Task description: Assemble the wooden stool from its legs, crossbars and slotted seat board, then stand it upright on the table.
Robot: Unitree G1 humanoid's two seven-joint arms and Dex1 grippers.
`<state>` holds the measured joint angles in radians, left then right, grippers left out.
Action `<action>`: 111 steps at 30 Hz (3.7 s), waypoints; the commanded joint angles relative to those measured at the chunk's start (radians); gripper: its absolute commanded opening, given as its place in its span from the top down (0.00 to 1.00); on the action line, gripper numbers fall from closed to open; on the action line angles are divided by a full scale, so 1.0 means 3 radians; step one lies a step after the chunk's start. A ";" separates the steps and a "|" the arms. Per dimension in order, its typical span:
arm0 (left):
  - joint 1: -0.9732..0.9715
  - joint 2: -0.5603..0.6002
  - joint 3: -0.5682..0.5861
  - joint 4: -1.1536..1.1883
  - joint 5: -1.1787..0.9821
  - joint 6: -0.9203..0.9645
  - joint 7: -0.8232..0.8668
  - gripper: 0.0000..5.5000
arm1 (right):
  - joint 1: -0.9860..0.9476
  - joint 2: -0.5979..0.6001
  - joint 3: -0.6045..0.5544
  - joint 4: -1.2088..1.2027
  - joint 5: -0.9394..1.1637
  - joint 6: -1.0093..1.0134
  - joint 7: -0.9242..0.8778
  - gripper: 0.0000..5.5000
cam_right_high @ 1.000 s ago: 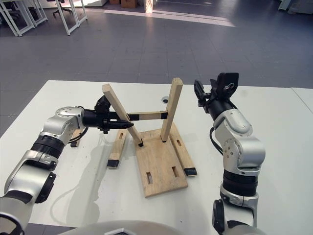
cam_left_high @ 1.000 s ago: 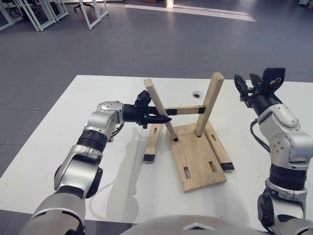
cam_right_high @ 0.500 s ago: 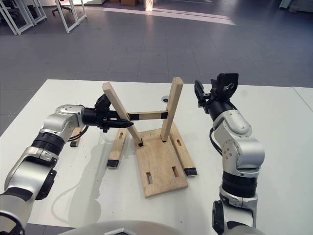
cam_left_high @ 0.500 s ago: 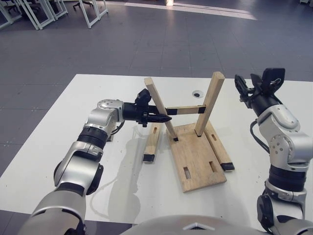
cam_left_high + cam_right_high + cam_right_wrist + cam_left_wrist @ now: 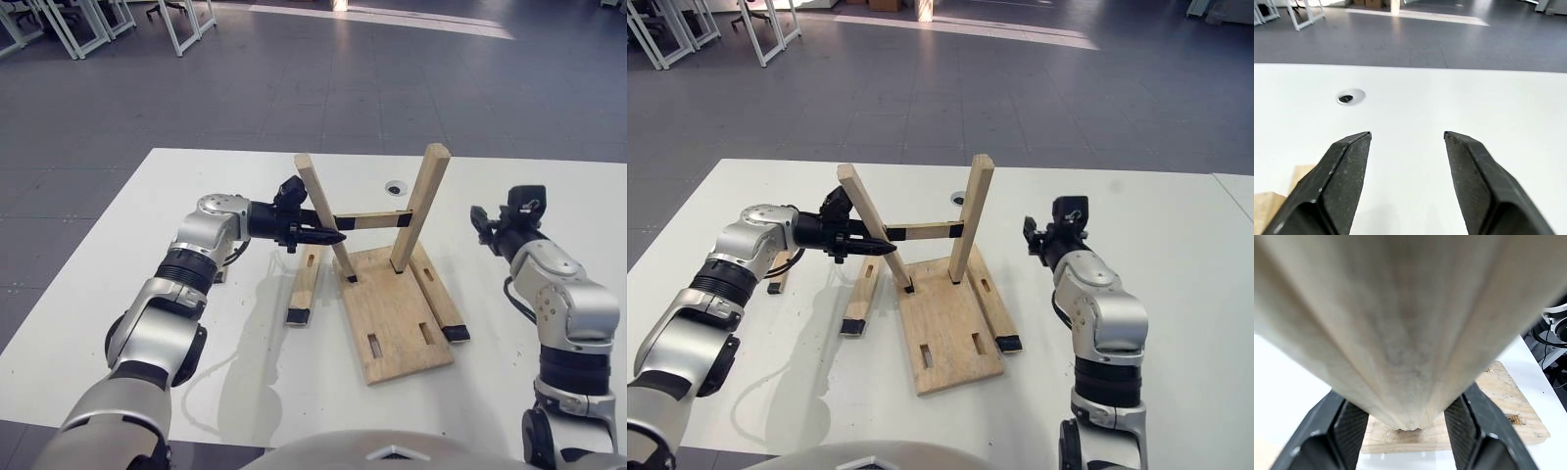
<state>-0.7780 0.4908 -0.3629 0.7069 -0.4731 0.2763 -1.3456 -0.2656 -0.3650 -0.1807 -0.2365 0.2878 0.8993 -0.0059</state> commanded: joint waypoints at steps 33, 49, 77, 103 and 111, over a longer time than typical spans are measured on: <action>0.0842 -0.0206 -0.0880 0.0280 0.0995 -0.0048 0.0322 0.62 | -0.1644 0.0034 0.0469 -0.0744 0.0022 -0.0152 0.0482 0.88; 0.0892 -0.0266 -0.0942 0.0189 0.0996 -0.0025 0.0323 0.62 | -0.1048 0.0763 0.1385 -0.0089 -0.0271 -0.0681 0.0437 0.97; 0.1027 -0.0136 -0.0971 0.0043 0.1005 -0.0061 0.0340 0.62 | -0.1661 -0.0012 -0.0556 -0.0328 -0.0066 -0.0178 0.0178 0.97; 0.0691 -0.0016 -0.1014 0.0234 0.1119 -0.0306 0.0089 0.62 | -0.0257 -0.1070 0.1652 -0.1198 0.0020 0.1000 0.1897 0.97; 0.0297 -0.0122 -0.0931 0.0613 0.1136 -0.0600 0.0201 0.62 | -0.0306 -0.1347 0.1537 -0.1063 0.0029 0.0838 0.2207 0.97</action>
<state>-0.7916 0.4785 -0.4638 0.7327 -0.4629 0.1071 -1.3610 -0.3417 -0.7242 0.2777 -0.5321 0.2773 1.1816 0.6126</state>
